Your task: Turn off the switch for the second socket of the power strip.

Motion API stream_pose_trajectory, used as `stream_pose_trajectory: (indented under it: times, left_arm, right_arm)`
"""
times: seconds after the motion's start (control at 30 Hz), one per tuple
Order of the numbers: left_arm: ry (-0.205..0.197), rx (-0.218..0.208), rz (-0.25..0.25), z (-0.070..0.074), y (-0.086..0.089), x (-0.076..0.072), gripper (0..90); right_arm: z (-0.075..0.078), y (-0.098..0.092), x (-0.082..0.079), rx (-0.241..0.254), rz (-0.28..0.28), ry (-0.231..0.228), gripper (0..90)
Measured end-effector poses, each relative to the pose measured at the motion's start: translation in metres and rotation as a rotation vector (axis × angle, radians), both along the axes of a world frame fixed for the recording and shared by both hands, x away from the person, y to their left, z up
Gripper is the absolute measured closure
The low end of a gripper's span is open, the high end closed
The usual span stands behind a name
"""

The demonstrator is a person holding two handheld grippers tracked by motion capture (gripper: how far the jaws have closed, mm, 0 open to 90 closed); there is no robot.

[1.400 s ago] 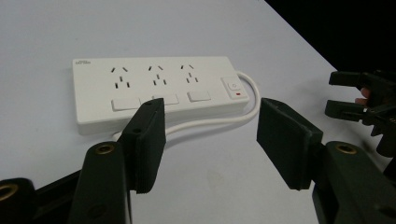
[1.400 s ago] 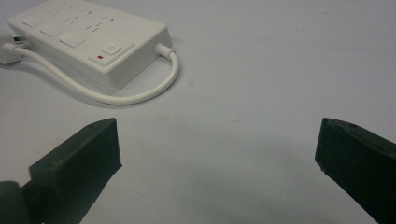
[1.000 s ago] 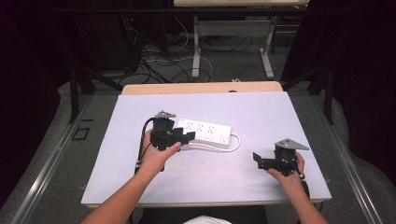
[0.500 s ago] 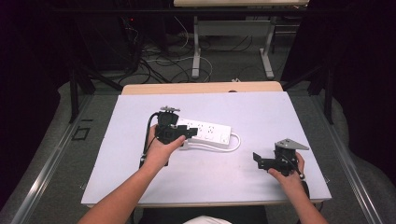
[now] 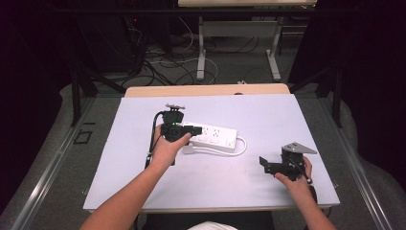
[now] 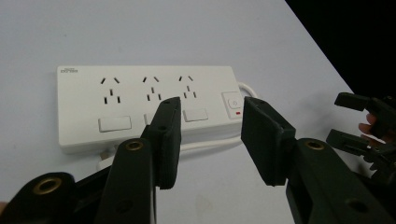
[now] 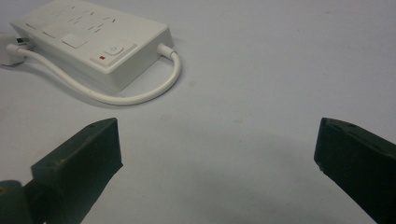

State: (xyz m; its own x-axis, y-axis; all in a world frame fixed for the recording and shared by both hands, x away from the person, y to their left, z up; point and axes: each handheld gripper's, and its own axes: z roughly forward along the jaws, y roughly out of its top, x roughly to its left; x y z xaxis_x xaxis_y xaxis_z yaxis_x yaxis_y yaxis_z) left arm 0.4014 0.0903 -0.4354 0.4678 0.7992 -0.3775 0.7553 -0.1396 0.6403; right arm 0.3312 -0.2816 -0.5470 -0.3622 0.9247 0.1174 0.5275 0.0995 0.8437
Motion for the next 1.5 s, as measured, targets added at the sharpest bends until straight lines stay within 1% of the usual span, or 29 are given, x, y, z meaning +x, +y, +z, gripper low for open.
stream_pose_trajectory:
  times: [0.17,0.23,0.27,0.3,0.37,0.43,0.47,0.6,0.67,0.73,0.77,0.8,0.87,0.9,0.93,0.97,1.0,1.1,1.13,1.17,1.2,1.23,1.27,1.3,1.37,1.4,1.43,1.47,1.5]
  left_arm:
    - [0.023,0.007,0.003,-0.004,-0.001,0.006,61.0]
    - [0.021,0.006,0.004,-0.006,-0.002,0.008,61.8]
    - [0.023,0.009,0.013,-0.006,-0.003,0.009,62.4]
    - [0.027,0.010,0.005,-0.007,-0.003,0.010,63.1]
    - [0.024,0.015,0.008,-0.008,-0.004,0.011,64.5]
    - [0.032,0.024,0.016,-0.011,-0.006,0.013,65.6]
    - [0.036,0.031,0.007,-0.011,-0.006,0.014,66.0]
    - [0.044,0.039,0.009,-0.014,-0.008,0.016,67.5]
    - [0.049,0.035,0.027,-0.016,-0.010,0.017,68.3]
    - [0.048,0.042,0.018,-0.017,-0.010,0.019,69.4]
    - [0.052,0.049,0.022,-0.019,-0.010,0.020,70.0]
    - [0.060,0.047,0.026,-0.020,-0.011,0.021,70.5]
    - [0.058,0.052,0.021,-0.022,-0.010,0.022,71.7]
    - [0.067,0.052,0.032,-0.024,-0.012,0.023,72.2]
    - [0.067,0.052,0.032,-0.024,-0.012,0.023,72.7]
    - [0.064,0.060,0.021,-0.026,-0.011,0.025,73.1]
    - [0.076,0.067,0.030,-0.028,-0.012,0.026,73.6]
    - [0.080,0.072,0.035,-0.031,-0.012,0.028,74.8]
    - [0.089,0.084,0.039,-0.033,-0.012,0.030,75.0]
    - [0.089,0.084,0.039,-0.033,-0.012,0.030,75.1]
    - [0.097,0.095,0.044,-0.035,-0.012,0.032,75.3]
    - [0.094,0.102,0.052,-0.037,-0.012,0.034,75.5]
    - [0.103,0.087,0.057,-0.039,-0.013,0.035,75.6]
    - [0.105,0.095,0.055,-0.040,-0.012,0.036,75.8]
    - [0.111,0.094,0.060,-0.041,-0.013,0.038,76.2]
    - [0.119,0.101,0.056,-0.043,-0.012,0.041,76.5]
    - [0.119,0.101,0.056,-0.043,-0.012,0.041,76.6]
    - [0.120,0.106,0.070,-0.046,-0.014,0.042,76.7]
    - [0.120,0.106,0.070,-0.046,-0.014,0.042,76.9]
  right_arm:
    - [0.000,0.000,0.000,0.002,-0.002,0.006,0.2]
    - [0.000,0.000,0.000,-0.001,-0.002,0.004,0.2]
    - [-0.001,0.001,0.000,0.001,-0.005,0.000,0.2]
    - [0.000,0.001,0.000,0.002,-0.002,0.002,0.2]
    - [-0.001,0.001,0.000,0.000,-0.002,0.000,0.3]
    - [-0.001,0.001,0.000,0.000,-0.003,0.000,0.3]
    - [0.000,0.001,0.000,0.002,-0.002,0.002,0.4]
    - [0.000,0.001,0.000,0.002,-0.001,0.003,0.5]
    - [0.000,0.001,0.000,0.000,-0.002,-0.001,0.5]
    - [0.000,0.001,0.000,0.000,-0.001,-0.001,0.5]
    - [0.000,0.000,0.000,0.000,0.003,0.002,0.5]
    - [0.000,0.001,0.000,0.000,-0.002,-0.004,0.5]
    - [0.000,0.001,0.000,0.003,-0.001,-0.002,0.5]
    - [0.000,0.000,0.000,0.000,0.001,-0.004,0.5]
    - [0.000,0.001,0.000,0.004,-0.002,-0.001,0.5]
    - [0.000,0.000,0.000,0.001,0.001,-0.004,0.5]
    - [0.000,0.000,0.000,0.000,0.003,-0.005,0.5]
    - [0.000,0.001,0.001,0.000,0.001,-0.004,0.5]
    - [0.000,0.000,0.001,0.000,0.001,-0.003,0.5]
    - [0.000,0.000,0.000,0.000,0.003,-0.004,0.6]
    - [0.000,0.000,0.000,-0.001,0.010,0.000,0.6]
    - [0.000,0.000,0.000,-0.002,0.011,-0.001,0.6]
    - [0.000,0.000,0.000,-0.004,0.013,-0.003,0.6]
    - [0.000,0.000,0.000,-0.001,0.011,-0.001,0.6]
    - [0.000,0.000,0.001,-0.002,0.003,-0.007,0.6]
    - [0.000,0.000,0.001,0.001,0.004,-0.002,0.6]
    - [0.000,0.000,0.001,-0.001,0.007,-0.002,0.6]
    - [0.000,0.000,0.000,-0.001,0.010,0.004,0.6]
    - [0.000,0.000,0.001,-0.001,0.008,0.000,0.6]
